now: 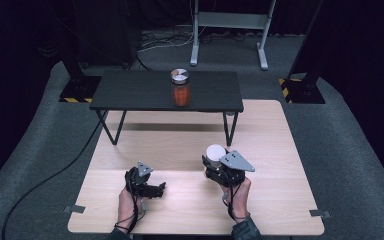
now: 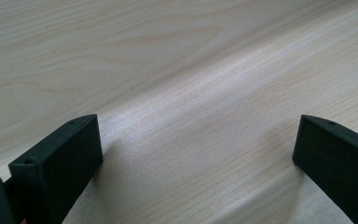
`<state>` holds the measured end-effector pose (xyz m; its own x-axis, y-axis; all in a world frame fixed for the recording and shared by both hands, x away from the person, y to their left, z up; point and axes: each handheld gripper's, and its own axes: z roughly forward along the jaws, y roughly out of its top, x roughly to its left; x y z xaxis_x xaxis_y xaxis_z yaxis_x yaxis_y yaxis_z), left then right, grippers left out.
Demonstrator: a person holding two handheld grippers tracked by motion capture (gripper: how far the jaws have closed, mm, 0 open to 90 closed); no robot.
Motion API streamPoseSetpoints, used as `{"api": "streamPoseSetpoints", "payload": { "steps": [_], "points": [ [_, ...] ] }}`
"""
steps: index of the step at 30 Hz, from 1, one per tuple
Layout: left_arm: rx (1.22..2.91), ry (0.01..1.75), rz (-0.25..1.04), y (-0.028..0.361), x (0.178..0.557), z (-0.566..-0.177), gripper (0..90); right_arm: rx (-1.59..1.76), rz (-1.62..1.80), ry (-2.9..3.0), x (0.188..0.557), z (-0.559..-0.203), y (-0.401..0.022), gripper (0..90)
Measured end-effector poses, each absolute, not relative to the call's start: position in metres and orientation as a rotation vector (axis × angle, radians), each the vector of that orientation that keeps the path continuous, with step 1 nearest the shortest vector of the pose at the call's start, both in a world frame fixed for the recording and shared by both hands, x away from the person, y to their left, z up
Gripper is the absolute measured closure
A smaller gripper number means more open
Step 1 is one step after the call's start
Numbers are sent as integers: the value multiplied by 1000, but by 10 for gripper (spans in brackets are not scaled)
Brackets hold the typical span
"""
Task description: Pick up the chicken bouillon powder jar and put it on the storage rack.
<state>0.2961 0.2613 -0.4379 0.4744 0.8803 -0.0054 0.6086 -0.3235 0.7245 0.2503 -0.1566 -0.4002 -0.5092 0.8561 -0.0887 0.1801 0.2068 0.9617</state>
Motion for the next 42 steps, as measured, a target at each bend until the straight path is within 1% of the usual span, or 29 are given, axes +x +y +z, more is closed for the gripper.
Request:
{"api": "streamPoseSetpoints", "payload": {
  "steps": [42],
  "points": [
    [2052, 1229, 521, 261, 296, -438, 11, 946, 1344, 1846, 264, -364, -164, 332]
  ]
}}
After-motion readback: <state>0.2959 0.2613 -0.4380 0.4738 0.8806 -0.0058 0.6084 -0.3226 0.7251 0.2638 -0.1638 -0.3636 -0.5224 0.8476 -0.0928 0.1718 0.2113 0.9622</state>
